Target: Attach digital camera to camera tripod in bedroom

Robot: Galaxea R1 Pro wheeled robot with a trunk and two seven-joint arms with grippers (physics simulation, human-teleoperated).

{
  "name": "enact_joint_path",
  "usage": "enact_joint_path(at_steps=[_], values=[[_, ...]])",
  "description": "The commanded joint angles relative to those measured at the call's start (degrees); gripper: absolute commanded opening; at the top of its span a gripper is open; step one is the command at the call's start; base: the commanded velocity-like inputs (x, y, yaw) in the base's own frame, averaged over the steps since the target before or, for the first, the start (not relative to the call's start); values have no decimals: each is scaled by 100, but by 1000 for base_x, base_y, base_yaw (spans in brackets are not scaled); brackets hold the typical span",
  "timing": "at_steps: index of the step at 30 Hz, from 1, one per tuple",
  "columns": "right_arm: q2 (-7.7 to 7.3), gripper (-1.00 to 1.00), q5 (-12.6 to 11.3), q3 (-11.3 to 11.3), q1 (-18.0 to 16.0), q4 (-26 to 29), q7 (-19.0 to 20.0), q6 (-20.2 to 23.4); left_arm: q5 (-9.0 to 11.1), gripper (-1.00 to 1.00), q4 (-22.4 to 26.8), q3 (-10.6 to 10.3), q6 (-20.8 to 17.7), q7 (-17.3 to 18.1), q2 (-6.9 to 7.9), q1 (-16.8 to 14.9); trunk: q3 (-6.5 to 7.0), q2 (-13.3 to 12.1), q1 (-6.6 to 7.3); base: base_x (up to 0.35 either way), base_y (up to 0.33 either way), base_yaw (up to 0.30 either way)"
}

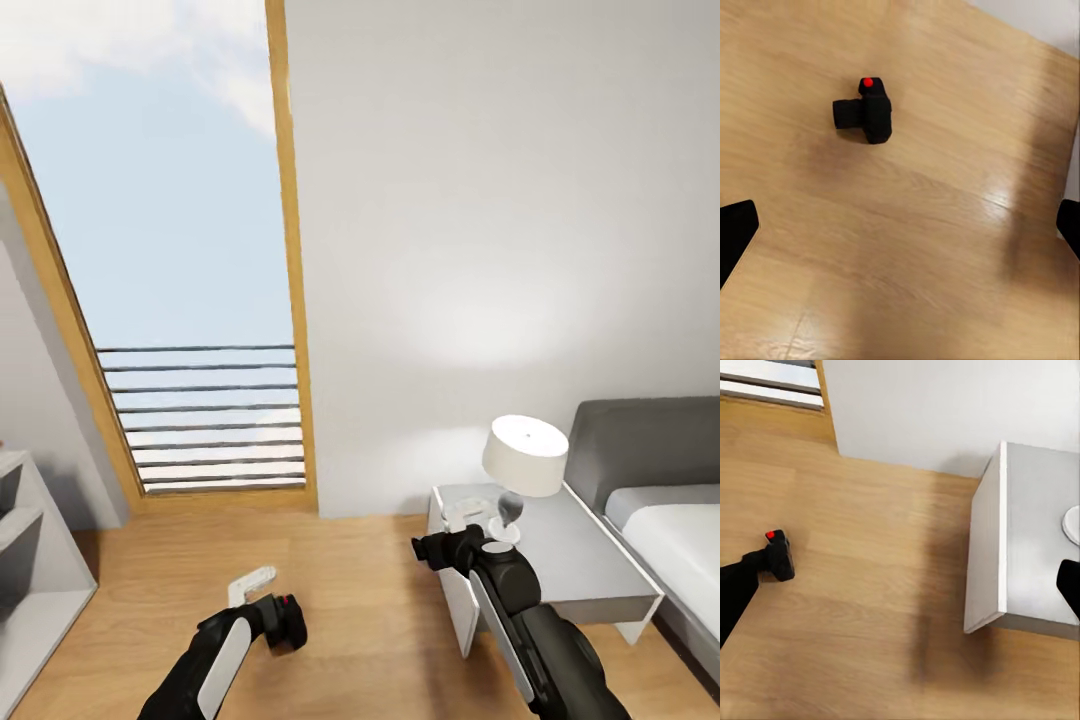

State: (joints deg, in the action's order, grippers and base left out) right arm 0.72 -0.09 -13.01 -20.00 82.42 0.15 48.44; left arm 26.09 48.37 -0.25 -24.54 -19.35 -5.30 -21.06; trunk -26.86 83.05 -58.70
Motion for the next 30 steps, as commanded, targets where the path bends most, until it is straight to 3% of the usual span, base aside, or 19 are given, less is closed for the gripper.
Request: enact_joint_path(at_steps=[1,14,30], values=[[1,100,1,-2,-3,2,2,28,59,100,6,-4,-16,-44,-2,-3,-7,3,-3,325,-2,278],[56,100,16,-24,-11,-365,3,-5,55,100,-3,-13,-16,-43,-10,-2,-7,3,-3,325,-29,279],[68,100,21,-31,-12,-465,3,-17,115,100,-167,-10,157,-115,-103,-18,-7,3,-3,281,-201,280]])
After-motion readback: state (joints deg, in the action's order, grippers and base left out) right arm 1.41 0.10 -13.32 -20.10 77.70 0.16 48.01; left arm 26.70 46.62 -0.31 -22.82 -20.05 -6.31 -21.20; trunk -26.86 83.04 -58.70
